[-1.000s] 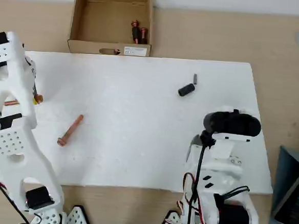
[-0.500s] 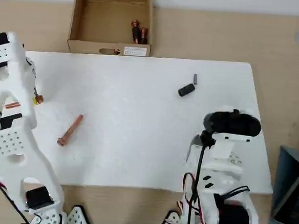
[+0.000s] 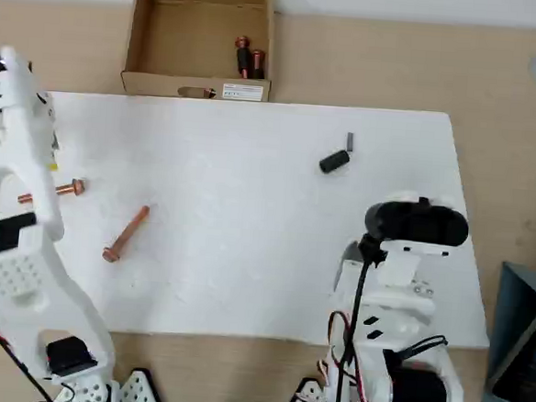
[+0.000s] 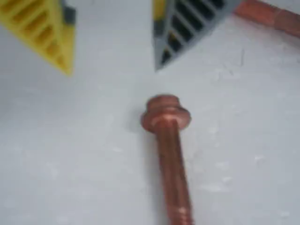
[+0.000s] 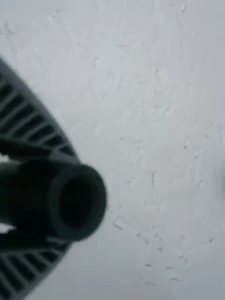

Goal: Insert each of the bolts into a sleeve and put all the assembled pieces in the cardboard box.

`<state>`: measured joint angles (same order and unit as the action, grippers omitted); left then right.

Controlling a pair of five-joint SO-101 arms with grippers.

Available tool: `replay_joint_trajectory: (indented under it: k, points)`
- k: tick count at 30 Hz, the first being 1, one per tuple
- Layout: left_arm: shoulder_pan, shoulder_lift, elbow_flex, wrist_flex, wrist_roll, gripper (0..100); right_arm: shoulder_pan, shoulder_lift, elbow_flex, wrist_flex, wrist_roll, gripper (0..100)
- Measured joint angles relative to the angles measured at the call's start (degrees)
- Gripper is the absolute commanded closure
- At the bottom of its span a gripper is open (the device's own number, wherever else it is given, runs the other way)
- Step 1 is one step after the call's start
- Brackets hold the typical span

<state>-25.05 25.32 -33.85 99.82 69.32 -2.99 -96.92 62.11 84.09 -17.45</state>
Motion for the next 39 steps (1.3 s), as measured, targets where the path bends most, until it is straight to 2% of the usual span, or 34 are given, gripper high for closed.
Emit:
replay_joint_trajectory:
  k: [5,11,19,22,31,39]
  points:
    - [2.46,-7.21,-2.64,0.00,-16.53,98,0.00,0.00,0.00,0.00,0.00,98.9]
    - [2.73,-8.09,-2.81,0.09,-39.91,98,0.00,0.00,0.00,0.00,0.00,98.9]
    - [2.73,-8.09,0.88,0.18,-82.64,98,0.00,0.00,0.00,0.00,0.00,98.9]
    - [2.73,-8.09,1.49,0.18,-96.18,98,0.00,0.00,0.00,0.00,0.00,98.9]
    - [2.81,-8.09,5.98,0.09,-123.69,98,0.00,0.00,0.00,0.00,0.00,98.9]
    - [2.81,-8.00,11.08,0.00,-142.59,97,0.00,0.00,0.00,0.00,0.00,98.9]
